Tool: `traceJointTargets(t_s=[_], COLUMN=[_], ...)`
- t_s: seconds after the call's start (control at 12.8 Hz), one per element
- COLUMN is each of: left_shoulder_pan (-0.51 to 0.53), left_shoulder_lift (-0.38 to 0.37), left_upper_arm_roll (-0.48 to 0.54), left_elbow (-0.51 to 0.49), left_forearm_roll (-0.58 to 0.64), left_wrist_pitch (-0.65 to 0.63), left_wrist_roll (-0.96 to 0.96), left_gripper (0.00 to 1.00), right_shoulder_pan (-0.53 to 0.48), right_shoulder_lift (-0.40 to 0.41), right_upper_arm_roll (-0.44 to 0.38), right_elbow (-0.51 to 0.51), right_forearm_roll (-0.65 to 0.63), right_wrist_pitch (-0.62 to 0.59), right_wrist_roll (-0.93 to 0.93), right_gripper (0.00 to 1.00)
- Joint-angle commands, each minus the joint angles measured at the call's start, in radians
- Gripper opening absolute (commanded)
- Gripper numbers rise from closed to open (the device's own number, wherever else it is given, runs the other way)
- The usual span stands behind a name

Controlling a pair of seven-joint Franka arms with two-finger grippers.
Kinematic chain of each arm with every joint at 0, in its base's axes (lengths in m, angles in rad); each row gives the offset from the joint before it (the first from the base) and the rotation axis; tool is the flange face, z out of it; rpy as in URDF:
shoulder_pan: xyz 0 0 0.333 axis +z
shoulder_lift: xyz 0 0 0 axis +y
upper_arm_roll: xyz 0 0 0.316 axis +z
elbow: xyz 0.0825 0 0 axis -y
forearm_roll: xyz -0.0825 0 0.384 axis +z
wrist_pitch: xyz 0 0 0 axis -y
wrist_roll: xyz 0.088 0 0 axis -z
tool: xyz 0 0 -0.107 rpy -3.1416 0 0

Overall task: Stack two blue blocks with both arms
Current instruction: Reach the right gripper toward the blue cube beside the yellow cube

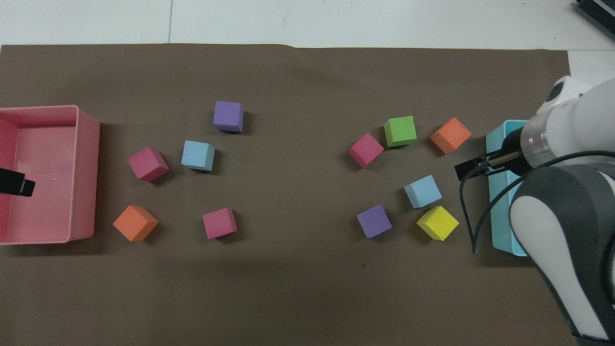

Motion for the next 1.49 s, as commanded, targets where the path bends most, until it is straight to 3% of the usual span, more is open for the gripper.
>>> traceJointTargets(t_s=[0.0, 0.47, 1.02, 1.41], left_shoulder_pan=[-0.001, -0.001, -0.001, -0.001], left_shoulder_lift=[-0.003, -0.003, -0.003, -0.003], left_upper_arm_roll=[-0.001, -0.001, -0.001, -0.001], left_elbow=[0.008, 0.008, 0.008, 0.007], left_forearm_roll=[0.003, 0.003, 0.003, 0.003], left_wrist_pitch=[0.006, 0.006, 0.006, 0.005], left_wrist_roll=[-0.002, -0.004, -0.003, -0.002], left_gripper=[1.00, 1.00, 1.00, 1.00], right_shoulder_pan=[-0.007, -0.007, -0.007, -0.007], right_shoulder_lift=[0.021, 0.055, 0.089, 0.173], right_upper_arm_roll=[0.016, 0.027, 0.070, 0.070], right_elbow=[-0.019, -0.021, -0.151, -0.194], right_forearm_roll=[0.014, 0.013, 0.014, 0.013], right_wrist_pitch=[0.044, 0.056, 0.272, 0.346], right_wrist_roll=[-0.071, -0.080, -0.175, -0.246], right_gripper=[1.00, 1.00, 1.00, 1.00])
